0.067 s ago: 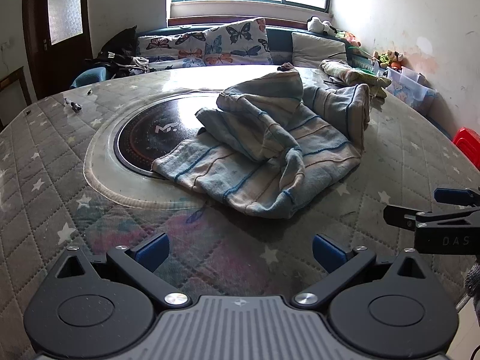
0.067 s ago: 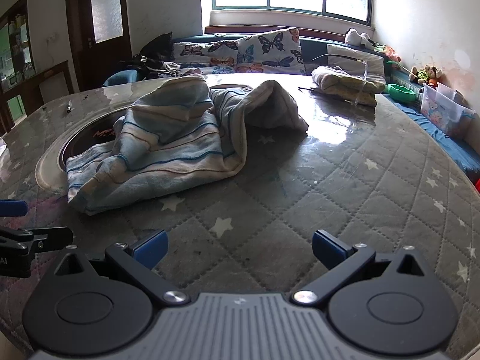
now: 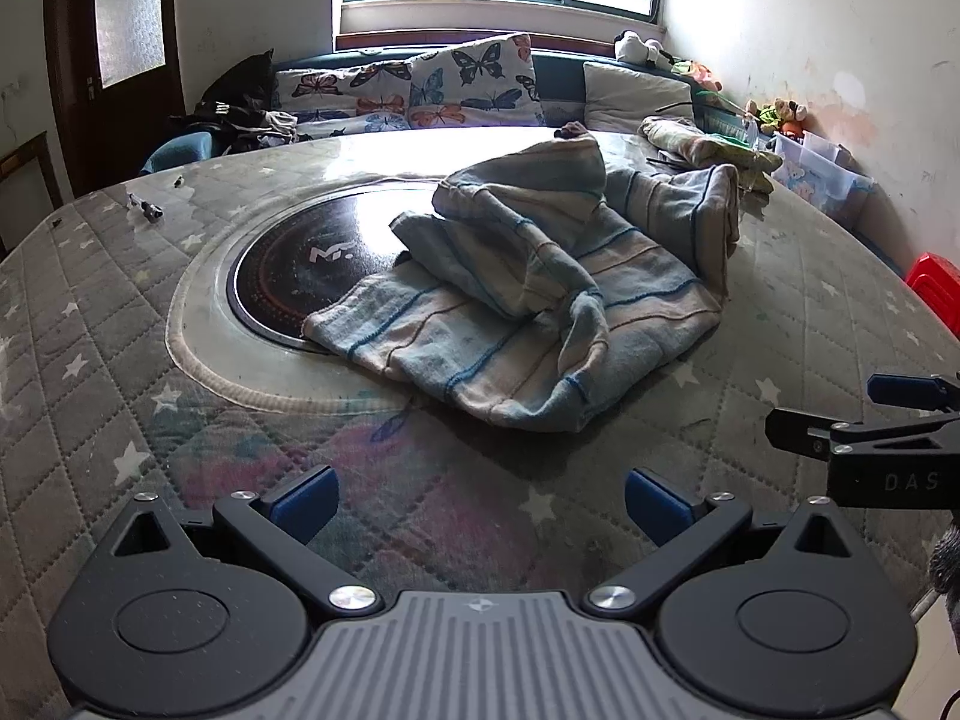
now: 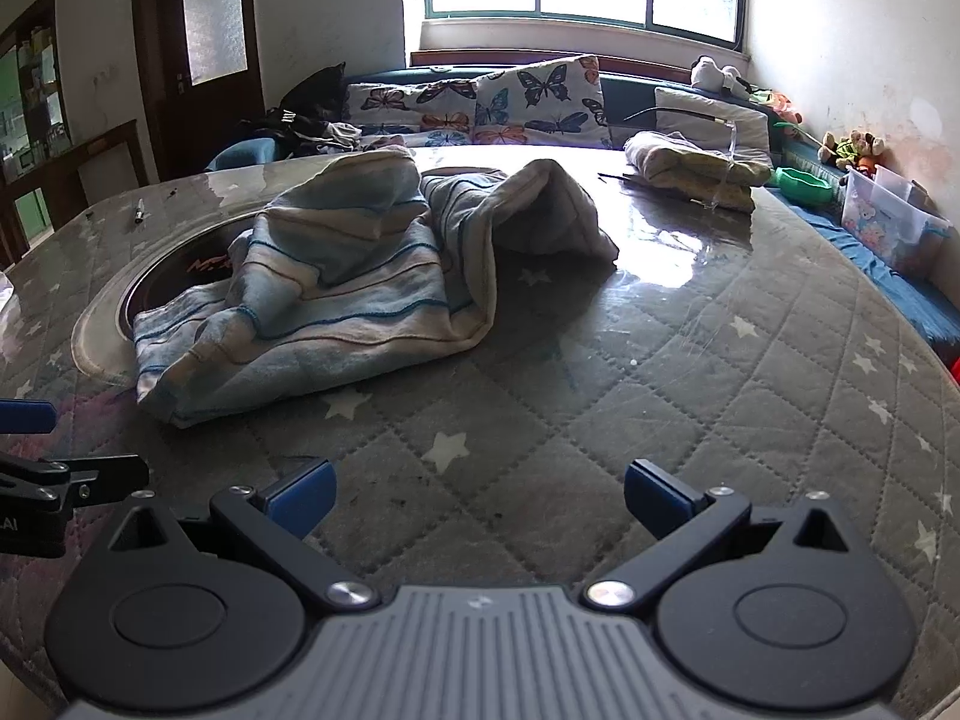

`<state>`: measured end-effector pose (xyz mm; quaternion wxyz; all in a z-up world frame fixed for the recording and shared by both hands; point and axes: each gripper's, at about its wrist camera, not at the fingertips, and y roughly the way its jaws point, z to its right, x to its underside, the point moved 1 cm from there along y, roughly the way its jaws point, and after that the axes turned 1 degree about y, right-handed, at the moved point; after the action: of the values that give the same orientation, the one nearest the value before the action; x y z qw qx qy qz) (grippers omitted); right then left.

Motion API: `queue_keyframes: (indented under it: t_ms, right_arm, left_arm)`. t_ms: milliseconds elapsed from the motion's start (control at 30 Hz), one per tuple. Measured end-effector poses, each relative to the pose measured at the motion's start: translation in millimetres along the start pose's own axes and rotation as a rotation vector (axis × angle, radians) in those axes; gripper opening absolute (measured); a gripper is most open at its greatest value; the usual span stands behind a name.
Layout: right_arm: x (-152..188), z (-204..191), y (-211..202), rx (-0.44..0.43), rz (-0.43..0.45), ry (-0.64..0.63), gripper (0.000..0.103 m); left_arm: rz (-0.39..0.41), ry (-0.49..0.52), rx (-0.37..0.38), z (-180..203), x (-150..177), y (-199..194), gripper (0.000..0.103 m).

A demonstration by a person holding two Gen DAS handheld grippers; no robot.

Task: Fold clothes
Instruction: 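Approach the crumpled striped cloth with both grippers open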

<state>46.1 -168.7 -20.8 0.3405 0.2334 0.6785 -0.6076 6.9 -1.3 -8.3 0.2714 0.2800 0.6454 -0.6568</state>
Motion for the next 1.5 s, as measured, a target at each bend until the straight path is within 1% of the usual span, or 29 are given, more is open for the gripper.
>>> queue_keyframes:
  t_ms: [300, 367, 767, 1500]
  right_arm:
    - [1.3, -4.2, 2.3, -0.003, -0.002, -0.005, 0.103]
    - [1.1, -4.8, 1.0, -0.003, -0.004, -0.005, 0.103]
    - [-2.2, -7.6, 4.4, -0.016, -0.013, -0.009, 0.103]
    - [-12.6, -14.7, 17.6, -0.036, -0.035, -0.027, 0.103]
  left_arm:
    - [-0.007, 0.0, 0.004, 3.8, 3.2, 2.9, 0.103]
    - [-0.02, 0.006, 0.004, 5.5, -0.9, 1.2, 0.103]
    - [-0.034, 0.013, 0.002, 5.8, -6.5, 3.6, 0.103]
    - [-0.049, 0.014, 0.011, 3.5, -20.7, 12.5, 0.103]
